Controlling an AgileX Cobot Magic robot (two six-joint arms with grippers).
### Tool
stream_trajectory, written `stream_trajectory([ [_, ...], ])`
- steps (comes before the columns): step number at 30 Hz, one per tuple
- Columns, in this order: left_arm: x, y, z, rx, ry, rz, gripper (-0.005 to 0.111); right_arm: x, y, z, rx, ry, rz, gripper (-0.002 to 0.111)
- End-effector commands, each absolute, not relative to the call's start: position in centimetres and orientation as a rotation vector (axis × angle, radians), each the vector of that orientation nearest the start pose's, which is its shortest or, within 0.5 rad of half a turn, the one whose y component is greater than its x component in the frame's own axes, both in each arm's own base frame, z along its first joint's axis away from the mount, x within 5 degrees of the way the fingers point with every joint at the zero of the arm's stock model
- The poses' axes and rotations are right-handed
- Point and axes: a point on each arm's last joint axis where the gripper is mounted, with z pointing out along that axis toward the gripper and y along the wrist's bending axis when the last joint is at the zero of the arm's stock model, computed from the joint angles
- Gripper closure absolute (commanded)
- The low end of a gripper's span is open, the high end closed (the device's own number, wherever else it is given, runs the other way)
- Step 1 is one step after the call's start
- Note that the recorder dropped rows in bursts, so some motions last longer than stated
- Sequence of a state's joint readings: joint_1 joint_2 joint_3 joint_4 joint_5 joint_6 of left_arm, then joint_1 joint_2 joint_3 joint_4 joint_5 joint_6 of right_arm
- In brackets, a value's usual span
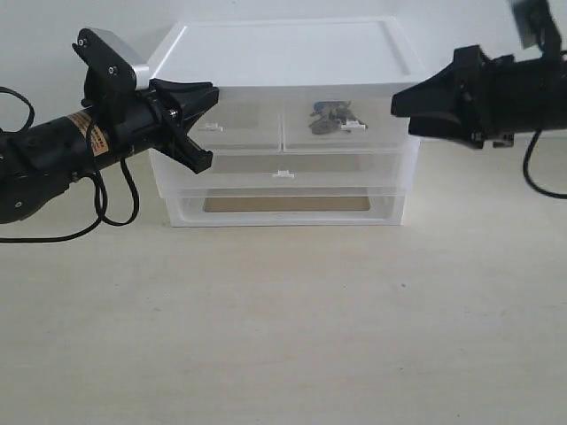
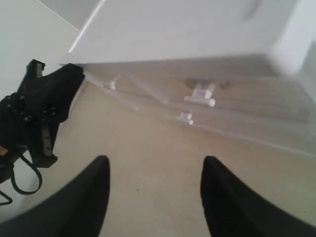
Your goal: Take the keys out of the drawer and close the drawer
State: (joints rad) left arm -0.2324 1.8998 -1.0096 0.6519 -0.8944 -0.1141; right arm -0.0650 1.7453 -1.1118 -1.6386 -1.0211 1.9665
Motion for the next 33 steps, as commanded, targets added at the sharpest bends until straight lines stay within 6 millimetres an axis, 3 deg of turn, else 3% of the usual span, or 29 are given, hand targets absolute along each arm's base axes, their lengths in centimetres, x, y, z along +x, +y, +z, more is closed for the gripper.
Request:
stream_trajectory([
  [1, 38.6, -12.1, 21.2, 0.667, 1.465, -0.283, 0.102, 37.2, 7.1, 21.9, 0.007, 2.139, 1.368, 0.056],
  [4, 38.6, -12.1, 21.2, 0.668, 1.464, -0.281, 0.102, 38.5, 7.7, 20.0, 0.121, 2.105, 1.45, 0.056],
  [9, 38.6, -12.1, 21.2, 0.673, 1.457, -0.273, 0.102, 39.8, 8.0, 18.0, 0.156, 2.095, 1.515, 0.057],
  [18, 38.6, -12.1, 21.3, 0.673, 1.449, -0.269, 0.102, 40.5, 8.0, 19.5, 0.189, 1.878, 1.645, 0.057],
  [24, 38.6, -12.2, 21.4, 0.671, 1.437, -0.272, 0.102, 40.8, 8.0, 19.7, 0.221, 1.885, 1.638, 0.058],
  [33, 38.6, -12.2, 21.4, 0.671, 1.437, -0.272, 0.102, 41.3, 7.7, 18.4, 0.211, 1.937, 1.513, 0.094],
])
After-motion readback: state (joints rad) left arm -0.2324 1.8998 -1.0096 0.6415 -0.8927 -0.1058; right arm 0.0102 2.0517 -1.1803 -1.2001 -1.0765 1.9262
